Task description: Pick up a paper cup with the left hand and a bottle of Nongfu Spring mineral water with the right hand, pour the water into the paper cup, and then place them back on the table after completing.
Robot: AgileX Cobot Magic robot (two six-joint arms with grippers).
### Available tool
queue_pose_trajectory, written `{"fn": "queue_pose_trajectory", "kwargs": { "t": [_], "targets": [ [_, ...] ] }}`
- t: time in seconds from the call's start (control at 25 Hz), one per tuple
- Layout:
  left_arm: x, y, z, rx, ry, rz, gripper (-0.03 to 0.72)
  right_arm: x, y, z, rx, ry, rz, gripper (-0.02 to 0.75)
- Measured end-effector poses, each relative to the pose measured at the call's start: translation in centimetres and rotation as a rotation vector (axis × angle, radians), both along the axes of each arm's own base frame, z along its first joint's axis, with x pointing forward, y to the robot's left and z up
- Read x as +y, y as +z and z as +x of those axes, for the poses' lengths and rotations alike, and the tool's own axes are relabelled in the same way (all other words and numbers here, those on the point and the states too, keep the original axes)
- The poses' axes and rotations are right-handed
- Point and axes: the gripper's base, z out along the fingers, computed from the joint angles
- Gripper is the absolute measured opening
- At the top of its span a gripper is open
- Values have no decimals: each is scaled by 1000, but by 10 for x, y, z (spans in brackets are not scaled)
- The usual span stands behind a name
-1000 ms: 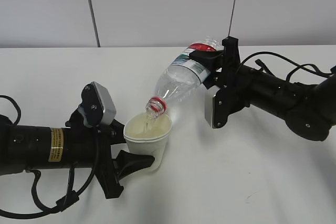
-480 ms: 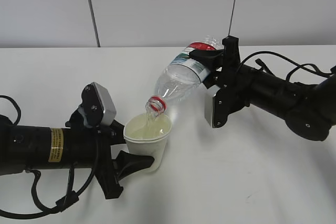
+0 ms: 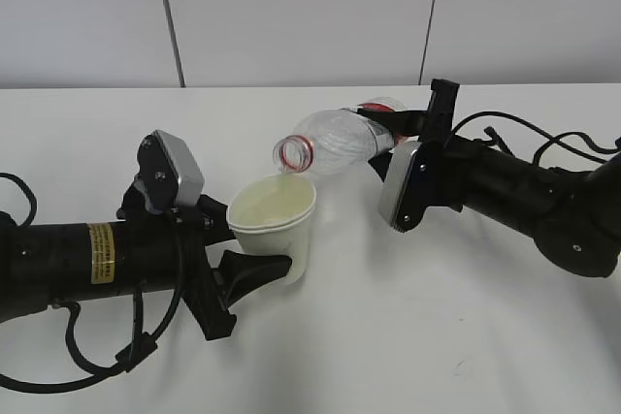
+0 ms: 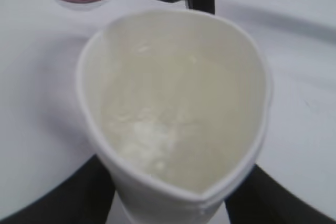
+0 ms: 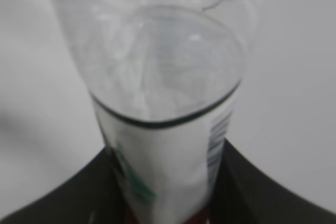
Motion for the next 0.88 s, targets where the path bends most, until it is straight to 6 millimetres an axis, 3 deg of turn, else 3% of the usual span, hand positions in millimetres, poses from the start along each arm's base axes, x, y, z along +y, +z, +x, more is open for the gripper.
{"fn": "queue_pose_trajectory", "kwargs": {
  "t": [0.2,0.56,0.88],
  "targets": [
    [1,1,2,-27,21,2,392,-1,-2,-3,243,-37,270,290],
    [6,3,12,-101,112,12,392,-3,-2,-2,509,-100,606,290],
    [37,-2,30,-88,260,-6,392,-14,-11,-8,631,-236,806,290]
  ]
}}
